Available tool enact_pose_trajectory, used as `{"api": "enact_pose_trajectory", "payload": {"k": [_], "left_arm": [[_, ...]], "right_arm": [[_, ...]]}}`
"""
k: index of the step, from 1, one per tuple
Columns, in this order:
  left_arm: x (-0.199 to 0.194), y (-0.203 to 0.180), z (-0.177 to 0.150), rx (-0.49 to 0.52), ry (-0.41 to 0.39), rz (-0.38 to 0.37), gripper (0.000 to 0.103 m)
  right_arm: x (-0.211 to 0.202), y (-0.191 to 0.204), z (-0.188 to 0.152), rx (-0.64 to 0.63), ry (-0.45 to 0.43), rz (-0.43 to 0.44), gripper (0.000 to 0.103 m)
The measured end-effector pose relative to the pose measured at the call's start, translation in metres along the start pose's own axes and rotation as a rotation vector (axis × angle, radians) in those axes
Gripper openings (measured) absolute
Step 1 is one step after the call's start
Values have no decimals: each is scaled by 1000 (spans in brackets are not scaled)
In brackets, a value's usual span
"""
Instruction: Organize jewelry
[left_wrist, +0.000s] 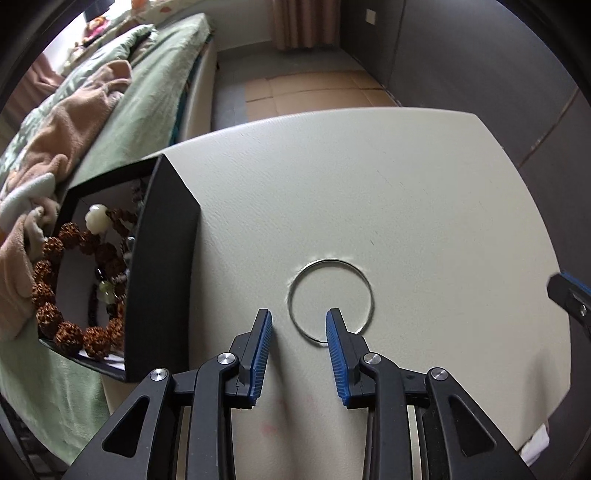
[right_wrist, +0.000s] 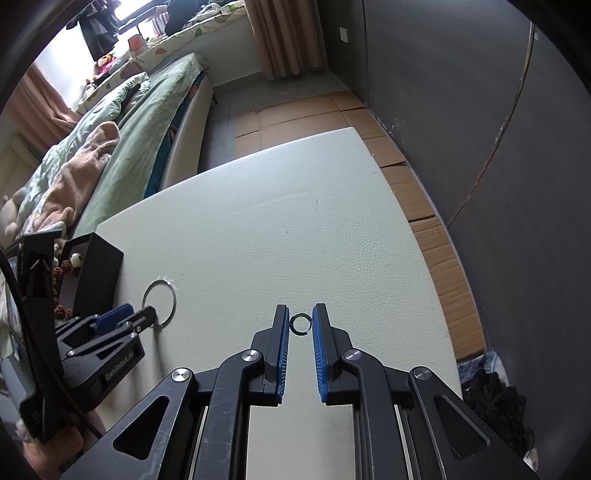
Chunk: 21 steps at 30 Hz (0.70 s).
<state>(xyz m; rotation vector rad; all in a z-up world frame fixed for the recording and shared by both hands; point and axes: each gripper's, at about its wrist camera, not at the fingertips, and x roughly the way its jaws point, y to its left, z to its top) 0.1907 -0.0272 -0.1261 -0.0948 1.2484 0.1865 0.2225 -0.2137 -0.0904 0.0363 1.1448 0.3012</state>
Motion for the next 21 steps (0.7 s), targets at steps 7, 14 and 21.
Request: {"api": "enact_pose_trajectory", "payload": {"k": [7, 14, 21], "left_arm": [[-5, -3, -15, 41, 25, -38, 32], [-20, -3, -27, 48, 20, -90, 32], [-33, -12, -26, 67, -32, -182, 32]], "right_arm": [[0, 5, -2, -7, 0, 4, 14], [1, 10, -7, -28, 6, -4, 14], [-3, 6, -12, -30, 2, -11, 14]]}}
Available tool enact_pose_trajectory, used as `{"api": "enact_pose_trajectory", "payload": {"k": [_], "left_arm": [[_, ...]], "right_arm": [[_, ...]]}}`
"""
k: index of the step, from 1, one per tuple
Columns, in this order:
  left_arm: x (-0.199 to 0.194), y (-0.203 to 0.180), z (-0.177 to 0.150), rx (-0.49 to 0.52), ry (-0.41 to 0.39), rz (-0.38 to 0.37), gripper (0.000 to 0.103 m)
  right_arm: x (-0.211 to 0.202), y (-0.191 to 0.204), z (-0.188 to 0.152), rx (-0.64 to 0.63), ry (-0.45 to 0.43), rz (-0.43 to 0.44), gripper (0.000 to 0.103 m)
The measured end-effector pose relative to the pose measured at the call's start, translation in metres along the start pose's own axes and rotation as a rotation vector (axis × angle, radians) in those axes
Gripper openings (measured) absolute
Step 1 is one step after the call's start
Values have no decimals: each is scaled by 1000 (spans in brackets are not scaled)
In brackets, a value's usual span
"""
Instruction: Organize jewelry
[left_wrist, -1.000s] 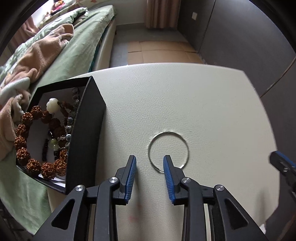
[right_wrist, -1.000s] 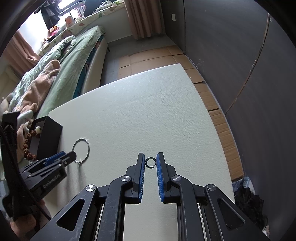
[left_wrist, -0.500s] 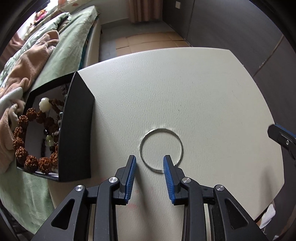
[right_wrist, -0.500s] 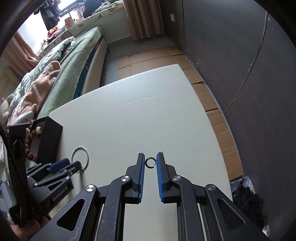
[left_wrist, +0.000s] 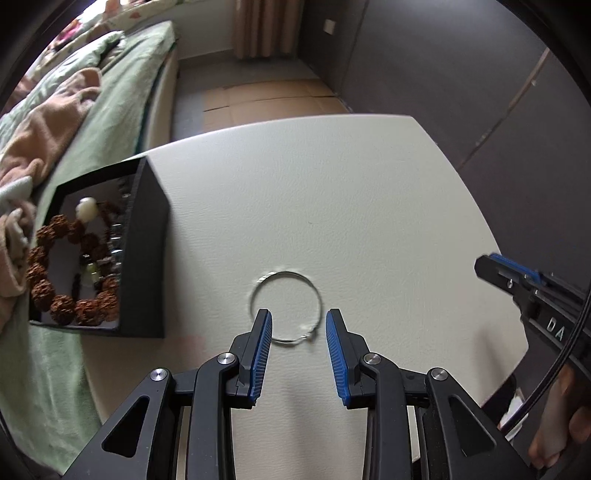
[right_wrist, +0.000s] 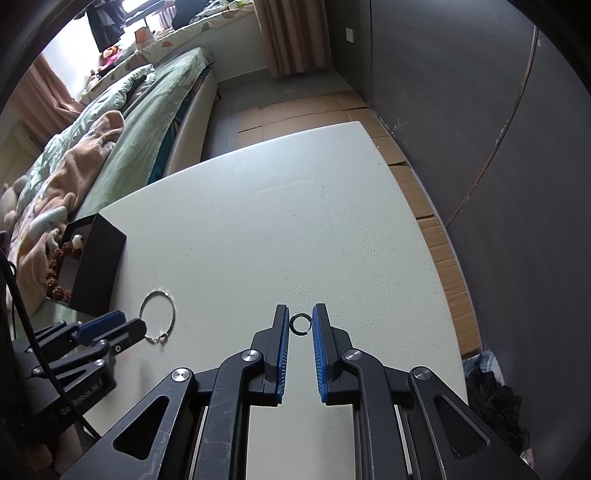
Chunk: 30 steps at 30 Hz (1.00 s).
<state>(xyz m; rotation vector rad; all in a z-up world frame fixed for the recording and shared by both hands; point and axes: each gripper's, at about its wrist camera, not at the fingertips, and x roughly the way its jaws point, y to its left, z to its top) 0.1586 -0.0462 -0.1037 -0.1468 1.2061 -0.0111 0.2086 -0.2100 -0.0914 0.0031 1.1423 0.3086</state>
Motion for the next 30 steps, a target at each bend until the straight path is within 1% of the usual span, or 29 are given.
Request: {"api": "enact_pose_trajectory", "payload": {"k": [3, 6, 7, 9, 13, 15, 17, 19, 20, 22, 26, 30], "left_arm": [[10, -5, -2, 33, 27, -4, 32], [16, -9, 1, 58, 25, 9, 31], [18, -11, 1, 65, 24, 18, 30], [25, -10, 1, 73, 47, 39, 14], [26, -9, -2, 88, 34, 57, 10], [26, -9, -2, 94, 26, 67, 5], [24, -8, -6, 79, 16, 53, 2], [22, 3, -4, 37, 10, 14, 2], [20, 5, -2, 20, 0, 9, 2], [13, 14, 4, -3, -37, 3, 2], [-7, 26, 11, -39, -96, -45, 2], [-22, 37, 17, -87, -140, -83, 0]], "right_arm": [[-2, -9, -1, 18, -3, -2, 14], [-5, -18, -1, 43, -6, -2, 14], [-6, -21, -1, 48, -7, -1, 14], [-7, -24, 0, 54, -10, 1, 14], [-9, -28, 2, 59, -14, 7, 14], [-9, -30, 3, 63, -14, 8, 14], [-8, -30, 4, 66, -14, 7, 14], [-8, -31, 5, 69, -15, 6, 14], [-8, -31, 5, 70, -15, 6, 14], [-7, -29, 6, 69, -15, 5, 14], [-5, -24, 7, 63, -10, 11, 14], [-2, -18, 8, 57, -5, 35, 14]]}}
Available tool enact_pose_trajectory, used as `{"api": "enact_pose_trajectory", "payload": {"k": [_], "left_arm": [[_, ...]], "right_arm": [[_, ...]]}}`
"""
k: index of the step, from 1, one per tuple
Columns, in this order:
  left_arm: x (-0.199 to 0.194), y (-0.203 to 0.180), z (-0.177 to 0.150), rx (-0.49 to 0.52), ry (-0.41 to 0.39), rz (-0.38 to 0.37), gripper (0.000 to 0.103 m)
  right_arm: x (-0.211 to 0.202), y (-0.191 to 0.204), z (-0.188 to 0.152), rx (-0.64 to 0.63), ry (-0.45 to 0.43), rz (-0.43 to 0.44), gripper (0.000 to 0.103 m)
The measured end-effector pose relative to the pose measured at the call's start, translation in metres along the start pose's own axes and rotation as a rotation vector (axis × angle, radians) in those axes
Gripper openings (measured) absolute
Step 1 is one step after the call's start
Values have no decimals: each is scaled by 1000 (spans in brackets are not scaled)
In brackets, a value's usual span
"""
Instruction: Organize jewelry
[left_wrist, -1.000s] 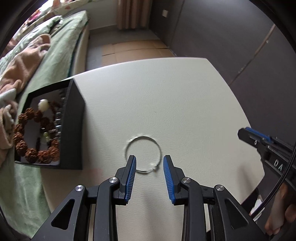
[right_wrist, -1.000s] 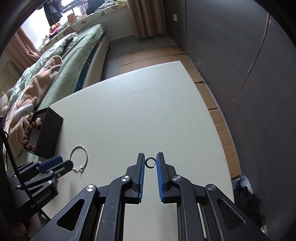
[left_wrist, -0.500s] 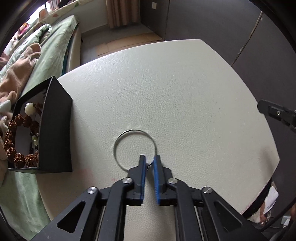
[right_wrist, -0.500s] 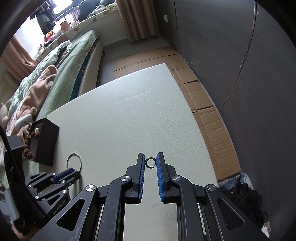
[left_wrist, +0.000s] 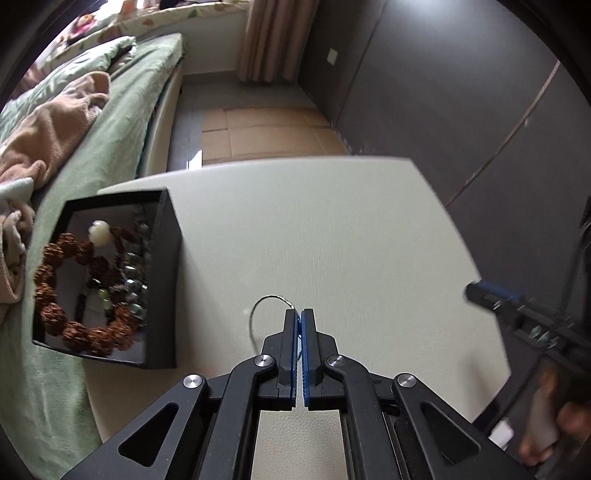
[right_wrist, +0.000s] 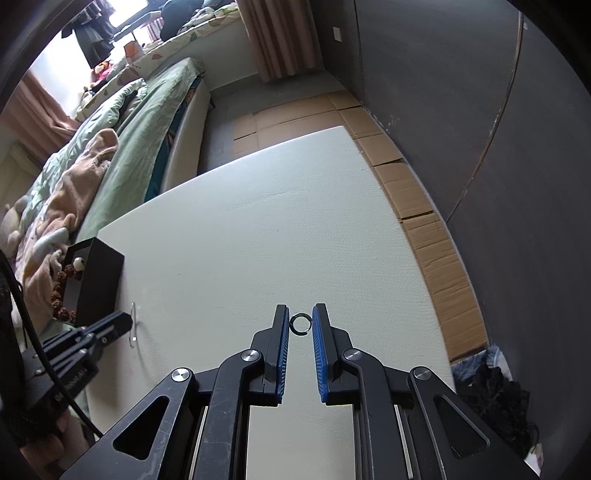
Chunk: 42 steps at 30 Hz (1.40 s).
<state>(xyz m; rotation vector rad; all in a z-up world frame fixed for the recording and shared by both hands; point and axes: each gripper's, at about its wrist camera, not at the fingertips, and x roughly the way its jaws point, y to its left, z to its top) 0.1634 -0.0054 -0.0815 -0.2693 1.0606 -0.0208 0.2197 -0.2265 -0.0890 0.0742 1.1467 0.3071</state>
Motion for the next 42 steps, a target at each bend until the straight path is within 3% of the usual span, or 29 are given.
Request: {"api": "enact_pose_trajectory", "payload": {"k": [6, 9, 15, 19, 20, 22, 23, 24, 25, 30, 31, 33, 34, 42], "left_arm": [[-40, 22, 15, -62, -108, -27, 0], [-47, 27, 19, -68, -123, -42, 0], [-25, 23, 16, -85, -22, -97, 0], [-1, 14, 16, -108, 51, -84, 1], [5, 12, 16, -113, 64, -79, 4], [12, 6, 16, -121, 79, -74, 22], [16, 5, 17, -127, 79, -76, 41], [19, 3, 17, -135, 75, -76, 54], [21, 0, 18, -141, 67, -69, 55], [33, -10, 21, -143, 44, -18, 53], [36, -11, 21, -136, 50, -10, 50], [47, -14, 20, -141, 89, 10, 33], [50, -14, 20, -148, 101, 16, 31], [62, -25, 26, -162, 109, 127, 29]], "right_arm": [[-1, 19, 3, -9, -26, 69, 14], [-2, 29, 4, -7, -35, 139, 14], [5, 44, 7, -10, -32, 165, 14], [6, 41, 9, 4, -32, 141, 14], [6, 39, 9, 10, -33, 135, 14], [5, 34, 9, 19, -34, 126, 14], [4, 31, 10, 25, -35, 124, 14], [3, 28, 10, 31, -37, 124, 14], [2, 26, 11, 34, -39, 123, 14], [-4, 13, 14, 51, -48, 129, 14], [-5, 10, 15, 57, -50, 132, 14], [-9, 3, 18, 77, -58, 141, 14], [-11, -2, 20, 91, -64, 146, 14], [-19, -26, 25, 150, -81, 148, 14]]}}
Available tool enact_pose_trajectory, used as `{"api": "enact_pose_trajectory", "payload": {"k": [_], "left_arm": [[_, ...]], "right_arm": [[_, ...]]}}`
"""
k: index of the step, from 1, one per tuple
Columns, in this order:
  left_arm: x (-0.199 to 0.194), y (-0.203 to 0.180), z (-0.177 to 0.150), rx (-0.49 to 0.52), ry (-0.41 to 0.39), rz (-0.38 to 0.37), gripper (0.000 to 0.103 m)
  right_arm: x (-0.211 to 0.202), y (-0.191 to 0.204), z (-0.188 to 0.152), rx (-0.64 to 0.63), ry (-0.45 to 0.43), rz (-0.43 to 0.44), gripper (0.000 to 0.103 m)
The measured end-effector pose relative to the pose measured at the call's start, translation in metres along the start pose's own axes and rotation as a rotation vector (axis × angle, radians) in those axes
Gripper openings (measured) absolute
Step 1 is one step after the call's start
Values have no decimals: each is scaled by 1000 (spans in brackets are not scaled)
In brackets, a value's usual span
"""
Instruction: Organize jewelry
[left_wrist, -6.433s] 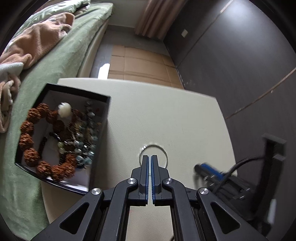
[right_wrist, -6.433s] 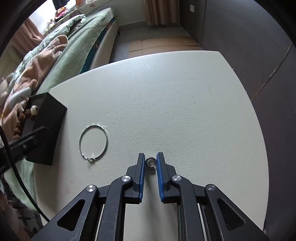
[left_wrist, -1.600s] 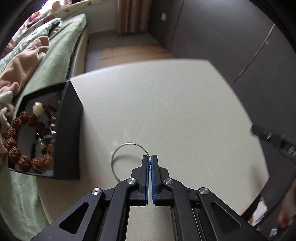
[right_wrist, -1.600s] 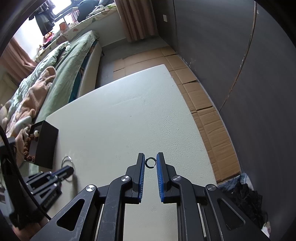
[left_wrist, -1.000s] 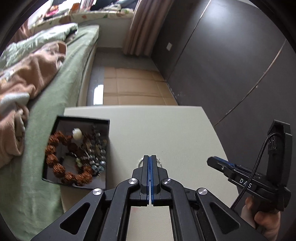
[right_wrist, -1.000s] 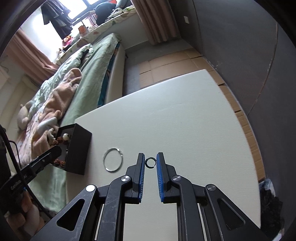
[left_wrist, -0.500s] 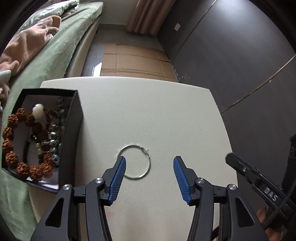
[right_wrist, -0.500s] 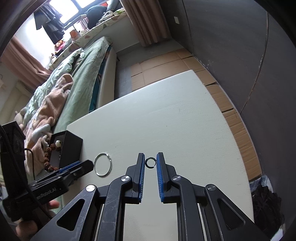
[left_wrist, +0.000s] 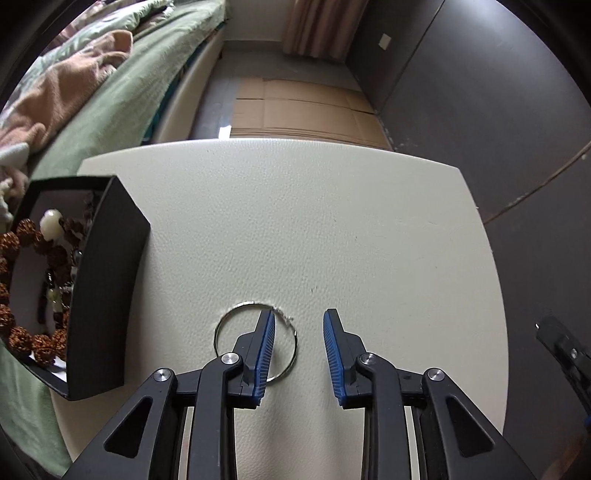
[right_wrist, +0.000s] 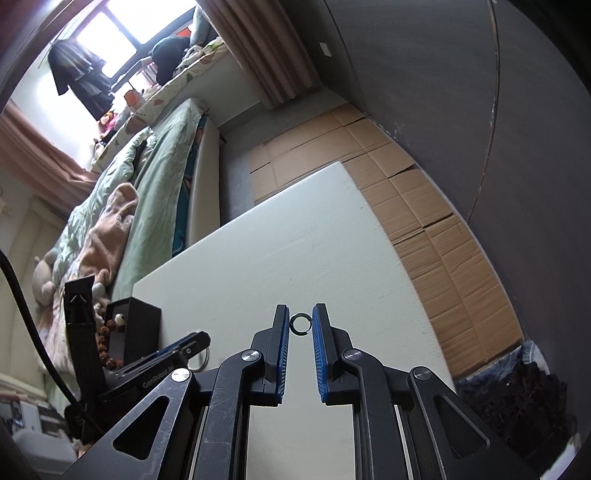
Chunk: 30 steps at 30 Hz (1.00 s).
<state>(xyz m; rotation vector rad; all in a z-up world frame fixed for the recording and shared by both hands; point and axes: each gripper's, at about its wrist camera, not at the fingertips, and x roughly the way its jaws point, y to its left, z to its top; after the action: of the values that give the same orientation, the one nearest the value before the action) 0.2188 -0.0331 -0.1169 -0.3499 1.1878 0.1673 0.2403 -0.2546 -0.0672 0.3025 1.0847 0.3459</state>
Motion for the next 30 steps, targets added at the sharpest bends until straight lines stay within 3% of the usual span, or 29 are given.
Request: {"api": "enact_pose_trajectory", "payload": {"k": [4, 11, 18, 25, 30], "left_arm": [[11, -8, 3, 6, 36, 81, 25], [14, -15, 8, 9, 13, 187, 18], [15, -21, 6, 42, 7, 182, 2], [10, -11, 1, 23, 12, 135, 1], [-13, 2, -4, 14, -28, 88, 1]], "right_arm": [[-3, -6, 0, 30, -1, 25, 14], [-9, -18, 3, 76, -14, 61, 14], [-13, -22, 2, 90, -15, 91, 14], [-15, -22, 1, 87, -17, 97, 14], [-16, -17, 0, 78, -19, 122, 14]]}}
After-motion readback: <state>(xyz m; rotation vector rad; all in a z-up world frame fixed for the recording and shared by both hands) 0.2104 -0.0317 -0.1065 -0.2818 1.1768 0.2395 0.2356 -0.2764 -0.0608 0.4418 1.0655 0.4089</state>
